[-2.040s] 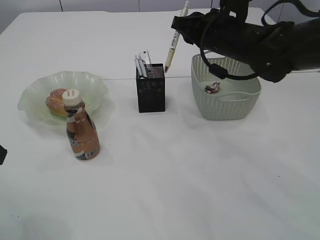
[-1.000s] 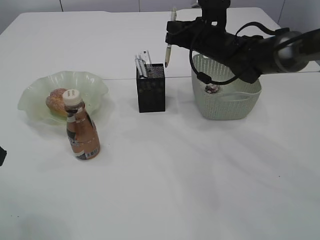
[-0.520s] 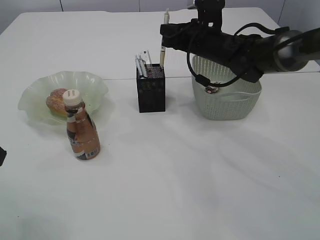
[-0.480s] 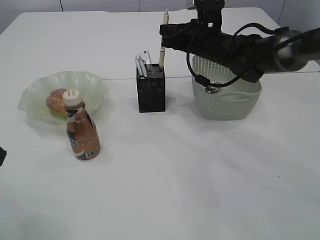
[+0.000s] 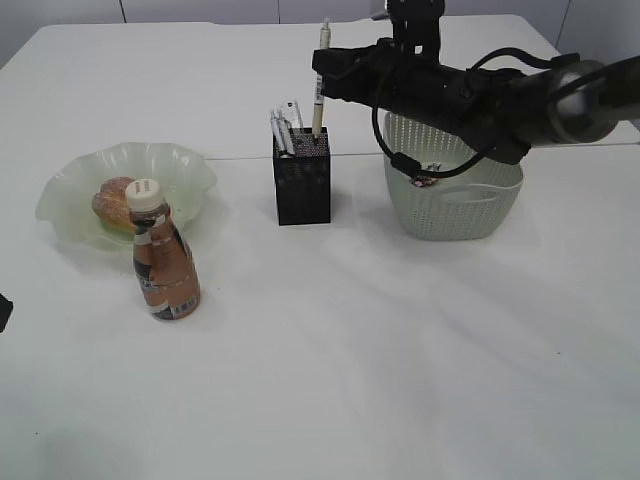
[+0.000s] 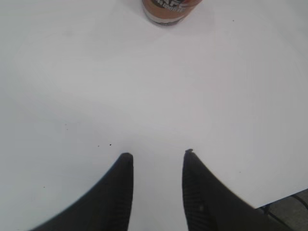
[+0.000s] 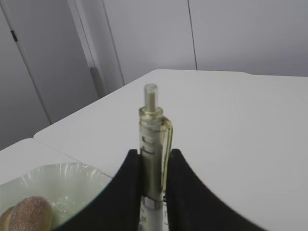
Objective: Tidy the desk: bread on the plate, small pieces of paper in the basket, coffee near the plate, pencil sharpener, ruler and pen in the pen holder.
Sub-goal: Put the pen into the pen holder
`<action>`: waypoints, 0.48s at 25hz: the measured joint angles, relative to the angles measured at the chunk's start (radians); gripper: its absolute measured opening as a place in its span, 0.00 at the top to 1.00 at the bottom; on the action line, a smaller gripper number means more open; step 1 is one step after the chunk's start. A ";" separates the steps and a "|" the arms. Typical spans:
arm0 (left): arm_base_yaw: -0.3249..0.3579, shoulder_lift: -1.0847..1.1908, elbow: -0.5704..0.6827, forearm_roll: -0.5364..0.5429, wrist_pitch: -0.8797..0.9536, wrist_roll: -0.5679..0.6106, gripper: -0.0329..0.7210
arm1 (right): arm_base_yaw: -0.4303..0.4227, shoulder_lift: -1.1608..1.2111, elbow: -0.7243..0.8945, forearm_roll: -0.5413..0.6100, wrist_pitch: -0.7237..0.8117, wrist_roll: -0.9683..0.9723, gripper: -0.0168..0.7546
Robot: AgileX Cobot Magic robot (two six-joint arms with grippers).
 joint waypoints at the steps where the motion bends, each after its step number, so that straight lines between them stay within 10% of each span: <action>1: 0.000 0.000 0.000 0.000 0.000 0.000 0.61 | 0.000 0.000 0.000 -0.019 0.000 0.009 0.88; 12: 0.000 0.000 0.000 0.000 0.000 0.000 0.62 | 0.000 0.002 0.000 -0.067 -0.006 0.020 0.88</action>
